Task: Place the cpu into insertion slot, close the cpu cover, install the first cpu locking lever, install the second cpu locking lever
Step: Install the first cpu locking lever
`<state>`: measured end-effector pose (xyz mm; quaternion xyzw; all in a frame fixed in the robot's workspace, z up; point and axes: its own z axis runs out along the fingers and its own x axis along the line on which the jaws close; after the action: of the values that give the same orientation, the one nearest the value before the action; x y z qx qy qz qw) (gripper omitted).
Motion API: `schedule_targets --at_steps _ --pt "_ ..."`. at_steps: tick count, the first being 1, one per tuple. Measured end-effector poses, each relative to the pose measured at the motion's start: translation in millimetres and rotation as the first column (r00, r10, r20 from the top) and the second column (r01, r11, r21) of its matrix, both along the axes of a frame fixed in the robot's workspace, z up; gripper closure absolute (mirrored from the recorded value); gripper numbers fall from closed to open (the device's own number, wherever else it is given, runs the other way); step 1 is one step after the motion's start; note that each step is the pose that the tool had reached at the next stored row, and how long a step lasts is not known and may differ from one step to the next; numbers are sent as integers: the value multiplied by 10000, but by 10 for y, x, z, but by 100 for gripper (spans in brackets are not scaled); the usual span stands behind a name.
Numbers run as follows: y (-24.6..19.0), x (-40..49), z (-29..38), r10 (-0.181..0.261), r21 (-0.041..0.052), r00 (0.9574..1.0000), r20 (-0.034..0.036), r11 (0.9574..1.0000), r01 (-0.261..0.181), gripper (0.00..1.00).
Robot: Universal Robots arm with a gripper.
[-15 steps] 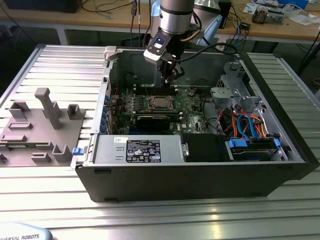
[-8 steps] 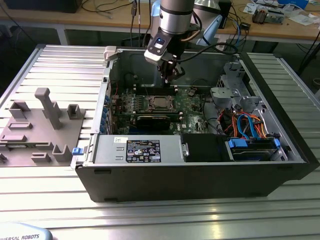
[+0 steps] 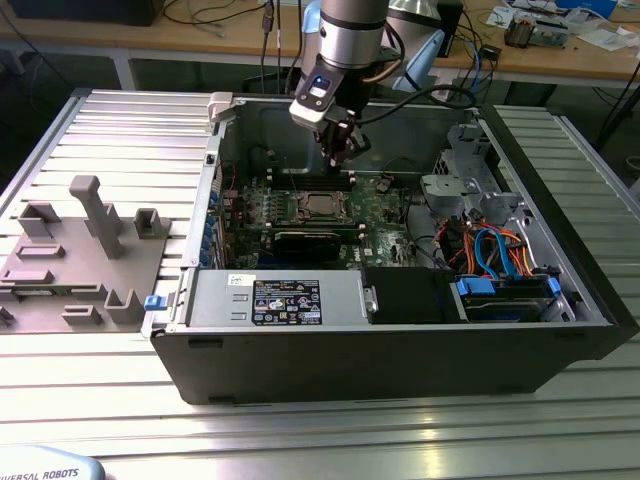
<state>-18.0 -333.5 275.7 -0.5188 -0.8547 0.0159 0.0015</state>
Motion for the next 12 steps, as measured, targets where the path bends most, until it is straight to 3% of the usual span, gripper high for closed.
schedule_targets --at_steps 12 --pt "0 0 0 300 0 9995 0 9995 -300 89"
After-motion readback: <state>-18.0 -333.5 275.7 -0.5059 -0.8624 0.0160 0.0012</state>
